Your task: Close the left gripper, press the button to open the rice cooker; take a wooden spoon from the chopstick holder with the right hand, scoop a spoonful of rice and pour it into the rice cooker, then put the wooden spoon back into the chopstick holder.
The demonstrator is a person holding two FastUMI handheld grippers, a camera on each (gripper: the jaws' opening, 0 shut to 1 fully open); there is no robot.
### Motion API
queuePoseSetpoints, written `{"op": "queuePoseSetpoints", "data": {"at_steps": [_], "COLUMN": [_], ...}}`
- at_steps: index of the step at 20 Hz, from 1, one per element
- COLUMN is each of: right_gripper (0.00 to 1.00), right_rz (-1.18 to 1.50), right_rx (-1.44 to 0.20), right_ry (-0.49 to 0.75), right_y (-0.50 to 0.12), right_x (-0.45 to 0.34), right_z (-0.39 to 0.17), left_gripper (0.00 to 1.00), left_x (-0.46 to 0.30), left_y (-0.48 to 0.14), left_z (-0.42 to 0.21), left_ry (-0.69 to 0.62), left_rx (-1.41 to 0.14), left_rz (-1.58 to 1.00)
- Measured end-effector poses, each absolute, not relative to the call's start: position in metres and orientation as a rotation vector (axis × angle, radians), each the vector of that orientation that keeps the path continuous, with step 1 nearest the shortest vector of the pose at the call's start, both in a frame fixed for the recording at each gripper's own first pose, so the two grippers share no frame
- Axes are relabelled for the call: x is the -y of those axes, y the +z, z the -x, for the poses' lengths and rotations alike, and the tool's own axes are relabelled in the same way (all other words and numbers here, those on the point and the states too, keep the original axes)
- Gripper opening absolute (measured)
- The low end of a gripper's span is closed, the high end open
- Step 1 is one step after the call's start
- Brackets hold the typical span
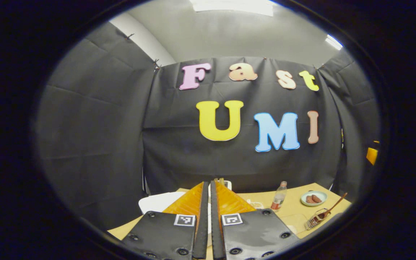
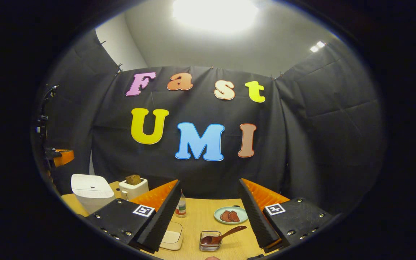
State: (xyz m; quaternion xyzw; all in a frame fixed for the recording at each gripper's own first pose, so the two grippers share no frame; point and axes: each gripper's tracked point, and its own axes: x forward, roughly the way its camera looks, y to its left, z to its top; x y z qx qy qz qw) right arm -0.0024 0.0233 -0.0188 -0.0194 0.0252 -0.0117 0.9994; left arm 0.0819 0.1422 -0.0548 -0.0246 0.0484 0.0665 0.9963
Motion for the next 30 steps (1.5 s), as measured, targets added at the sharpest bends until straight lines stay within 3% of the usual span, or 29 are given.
{"op": "queuePoseSetpoints", "data": {"at_steps": [7, 20, 26, 30], "right_gripper": [0.95, 0.95, 0.95, 0.95], "right_rz": [0.079, 0.127, 0.116, 0.125], "right_rx": [-0.089, -0.155, -0.154, -0.147], "right_ry": [-0.092, -0.181, -0.196, -0.19], "right_y": [-0.028, -0.039, -0.037, -0.037], "right_x": [-0.027, -0.037, -0.032, -0.027], "right_z": [0.019, 0.041, 0.041, 0.04], "left_gripper": [0.13, 0.11, 0.11, 0.11], "left_x": [-0.19, -0.196, -0.195, -0.205], "left_y": [-0.12, -0.246, -0.249, -0.206], "left_z": [-0.126, -0.152, -0.152, -0.159], "left_ry": [0.14, 0.065, 0.08, 0.112], "left_rx": [-0.21, -0.441, -0.427, -0.338], "left_rz": [0.074, 0.14, 0.096, 0.065]}}
